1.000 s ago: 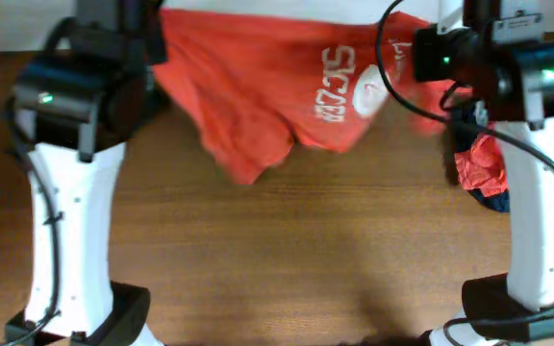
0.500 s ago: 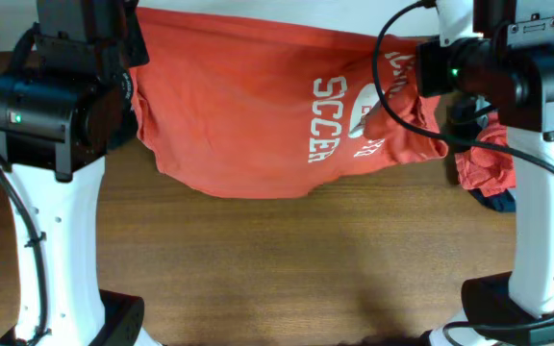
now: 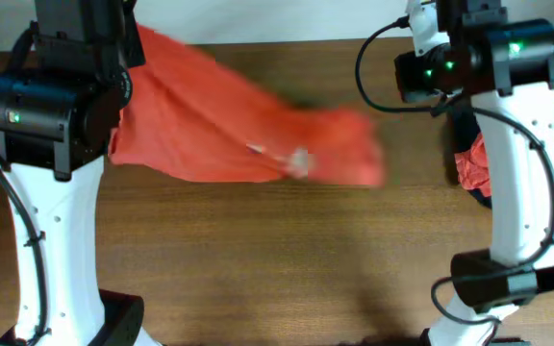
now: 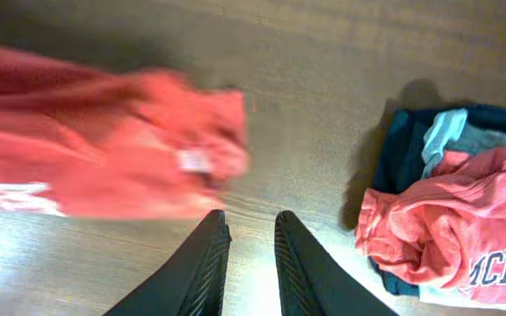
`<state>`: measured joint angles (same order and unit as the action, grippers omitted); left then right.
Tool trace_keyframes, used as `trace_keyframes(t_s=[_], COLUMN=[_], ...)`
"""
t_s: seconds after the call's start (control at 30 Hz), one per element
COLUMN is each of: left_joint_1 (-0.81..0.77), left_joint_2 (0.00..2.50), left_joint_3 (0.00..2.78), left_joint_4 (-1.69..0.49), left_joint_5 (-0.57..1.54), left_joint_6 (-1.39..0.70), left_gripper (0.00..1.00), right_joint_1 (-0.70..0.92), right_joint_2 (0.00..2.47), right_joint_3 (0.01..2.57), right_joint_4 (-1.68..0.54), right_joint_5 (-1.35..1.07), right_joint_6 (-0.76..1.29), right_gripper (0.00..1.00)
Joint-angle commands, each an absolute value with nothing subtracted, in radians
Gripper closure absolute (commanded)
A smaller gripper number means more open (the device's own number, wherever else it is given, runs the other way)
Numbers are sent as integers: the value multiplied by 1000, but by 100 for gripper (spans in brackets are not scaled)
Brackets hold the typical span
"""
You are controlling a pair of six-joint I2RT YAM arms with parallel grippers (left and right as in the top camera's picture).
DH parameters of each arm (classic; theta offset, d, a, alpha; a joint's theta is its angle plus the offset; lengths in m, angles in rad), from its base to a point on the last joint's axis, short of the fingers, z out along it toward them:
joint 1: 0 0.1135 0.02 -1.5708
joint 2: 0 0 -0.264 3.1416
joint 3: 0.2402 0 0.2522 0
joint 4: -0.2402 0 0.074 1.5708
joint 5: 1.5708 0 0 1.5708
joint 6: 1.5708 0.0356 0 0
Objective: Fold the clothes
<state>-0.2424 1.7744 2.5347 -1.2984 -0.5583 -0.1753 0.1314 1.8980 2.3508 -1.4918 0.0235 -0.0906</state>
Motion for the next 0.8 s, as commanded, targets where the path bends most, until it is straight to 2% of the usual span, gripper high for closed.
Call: trace_keyframes(t_s=[0.0, 0.17, 0.4, 0.77], left_joint_1=[-233, -233, -233, -233], left_joint_2=[1750, 1752, 1766, 1795], left_joint_3=[2555, 2551, 2546, 2546], left_joint_4=[-1296, -1302, -1303, -1303], left_joint_5=[-587, -531, -530, -513], left_joint_6=[-162, -162, -163, -162], left_gripper=[99, 99, 99, 99], right_joint_1=[115, 117, 138, 341], right_joint_2=[1957, 2045, 2101, 2101], right_joint_3=[2346, 2337, 2206, 2050], right_joint_4=[-1504, -1524, -1490, -1169], right_joint_5=[-14, -134, -476, -538], right_joint_6=[-97, -117, -258, -247], right_gripper=[78, 79, 77, 47])
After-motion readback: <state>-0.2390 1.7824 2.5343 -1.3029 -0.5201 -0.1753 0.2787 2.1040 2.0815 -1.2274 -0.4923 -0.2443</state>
